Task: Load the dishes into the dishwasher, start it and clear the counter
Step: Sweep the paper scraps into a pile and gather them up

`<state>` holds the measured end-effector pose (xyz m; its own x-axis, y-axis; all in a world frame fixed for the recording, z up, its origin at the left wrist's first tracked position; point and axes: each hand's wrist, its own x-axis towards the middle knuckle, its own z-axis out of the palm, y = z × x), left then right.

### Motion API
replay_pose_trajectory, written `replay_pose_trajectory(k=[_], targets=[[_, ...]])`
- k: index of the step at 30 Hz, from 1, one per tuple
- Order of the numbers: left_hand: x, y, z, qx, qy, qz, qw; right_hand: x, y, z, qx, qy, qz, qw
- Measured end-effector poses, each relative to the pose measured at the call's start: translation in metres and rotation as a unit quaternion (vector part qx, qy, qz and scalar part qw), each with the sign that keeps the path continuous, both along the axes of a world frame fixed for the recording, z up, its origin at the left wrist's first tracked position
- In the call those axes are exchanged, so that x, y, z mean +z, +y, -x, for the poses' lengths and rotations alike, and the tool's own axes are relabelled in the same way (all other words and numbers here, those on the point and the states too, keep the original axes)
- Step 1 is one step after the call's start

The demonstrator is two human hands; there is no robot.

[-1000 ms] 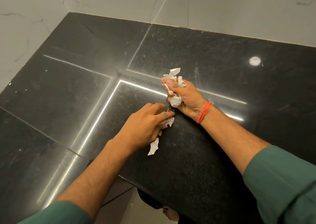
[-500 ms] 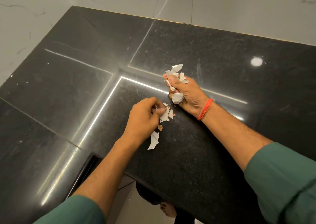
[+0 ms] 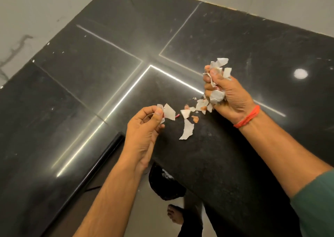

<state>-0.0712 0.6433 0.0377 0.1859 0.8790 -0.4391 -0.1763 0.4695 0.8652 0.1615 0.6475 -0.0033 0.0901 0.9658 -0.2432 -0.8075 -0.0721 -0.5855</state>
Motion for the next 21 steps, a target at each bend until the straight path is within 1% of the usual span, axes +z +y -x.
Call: replay_pose_trajectory(k=[3,5,8,11,14,18,21], targets=[[-0.003,-0.023,0.029,0.054,-0.062,0.040,0.996,0.013,-0.016,0.045,0.049,-0.015,-0.019,0.999],[-0.008,-0.042,0.050,0.088,-0.095,0.063,0.990,0.015,-0.030,0.080,0.074,-0.040,-0.015,0.996],[-0.018,-0.077,0.084,0.131,-0.116,0.097,0.980,0.011,-0.056,0.127,0.110,-0.094,0.025,0.989],[-0.033,-0.111,0.113,0.182,-0.136,0.139,0.964,0.008,-0.086,0.162,0.161,-0.149,0.055,0.974],[-0.052,-0.140,0.132,0.222,-0.144,0.182,0.947,0.002,-0.116,0.187,0.186,-0.165,0.076,0.966],[-0.085,-0.167,0.143,0.256,-0.152,0.247,0.922,-0.025,-0.153,0.219,0.210,-0.182,0.148,0.949],[-0.121,-0.178,0.146,0.259,-0.141,0.274,0.915,-0.066,-0.169,0.238,0.211,-0.217,0.222,0.927]])
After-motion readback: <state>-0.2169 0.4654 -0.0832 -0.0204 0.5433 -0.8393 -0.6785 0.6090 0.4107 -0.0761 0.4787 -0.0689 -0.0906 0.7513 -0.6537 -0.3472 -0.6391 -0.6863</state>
